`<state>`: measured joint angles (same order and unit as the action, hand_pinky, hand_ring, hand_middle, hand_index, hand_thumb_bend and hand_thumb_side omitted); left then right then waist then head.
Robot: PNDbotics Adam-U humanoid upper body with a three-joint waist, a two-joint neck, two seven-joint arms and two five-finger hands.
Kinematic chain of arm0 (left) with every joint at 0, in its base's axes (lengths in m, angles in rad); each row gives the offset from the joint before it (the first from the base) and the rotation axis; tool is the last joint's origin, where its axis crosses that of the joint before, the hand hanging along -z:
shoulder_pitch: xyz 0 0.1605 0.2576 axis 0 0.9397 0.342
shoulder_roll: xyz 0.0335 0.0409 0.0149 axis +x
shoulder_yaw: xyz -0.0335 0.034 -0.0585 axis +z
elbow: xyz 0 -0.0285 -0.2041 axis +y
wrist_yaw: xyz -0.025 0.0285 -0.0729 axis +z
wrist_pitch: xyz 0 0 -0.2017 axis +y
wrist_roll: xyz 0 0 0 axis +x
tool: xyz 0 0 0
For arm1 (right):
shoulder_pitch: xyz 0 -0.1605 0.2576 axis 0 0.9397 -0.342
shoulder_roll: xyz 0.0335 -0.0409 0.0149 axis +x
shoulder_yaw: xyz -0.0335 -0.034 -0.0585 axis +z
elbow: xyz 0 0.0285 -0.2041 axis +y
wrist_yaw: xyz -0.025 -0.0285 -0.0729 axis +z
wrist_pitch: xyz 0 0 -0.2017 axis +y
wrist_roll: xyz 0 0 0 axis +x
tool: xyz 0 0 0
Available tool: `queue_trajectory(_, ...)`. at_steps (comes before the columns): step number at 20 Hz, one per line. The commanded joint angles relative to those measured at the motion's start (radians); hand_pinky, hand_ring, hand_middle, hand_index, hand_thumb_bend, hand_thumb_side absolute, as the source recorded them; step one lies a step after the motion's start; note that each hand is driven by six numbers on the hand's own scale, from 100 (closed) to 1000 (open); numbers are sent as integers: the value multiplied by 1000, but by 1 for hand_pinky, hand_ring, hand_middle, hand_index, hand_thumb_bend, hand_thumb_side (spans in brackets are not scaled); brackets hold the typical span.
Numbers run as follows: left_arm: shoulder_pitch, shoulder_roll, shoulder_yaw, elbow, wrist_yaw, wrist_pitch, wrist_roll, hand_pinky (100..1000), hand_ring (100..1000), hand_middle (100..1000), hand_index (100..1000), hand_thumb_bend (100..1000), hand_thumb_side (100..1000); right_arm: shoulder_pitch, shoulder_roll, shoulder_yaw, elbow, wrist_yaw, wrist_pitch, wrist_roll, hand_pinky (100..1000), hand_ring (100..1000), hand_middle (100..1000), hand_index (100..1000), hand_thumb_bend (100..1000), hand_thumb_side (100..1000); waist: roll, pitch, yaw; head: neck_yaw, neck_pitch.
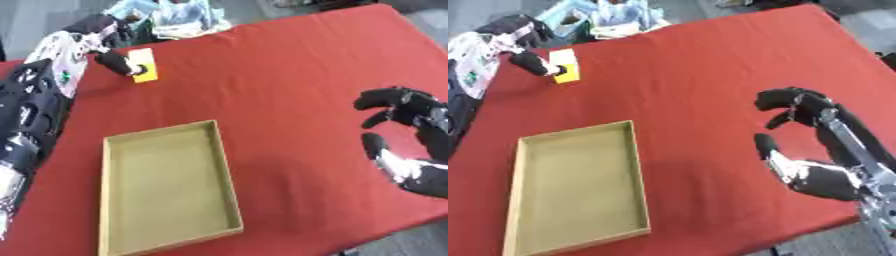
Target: Pick up objects on the table and place them in the box.
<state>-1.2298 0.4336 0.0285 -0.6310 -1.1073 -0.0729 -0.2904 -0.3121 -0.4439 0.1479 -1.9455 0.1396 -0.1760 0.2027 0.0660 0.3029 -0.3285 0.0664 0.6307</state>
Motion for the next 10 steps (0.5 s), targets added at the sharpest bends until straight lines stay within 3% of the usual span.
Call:
queue_trajectory(1,-16,28,8,-12,6,-1,-8,723,680,711,811,551,329,-11,-13,-7,-17,-6,-2,3,615,779,725,845,192,403,-4,-15,-2,-4,-13)
queue_trajectory(10,-13,31,12,-9,16,0,-30,737,699,715,804,516,349,-13,-12,-7,-17,-8,-4,5,616,779,726,845,191,404,-4,-9,-5,-5,-12)
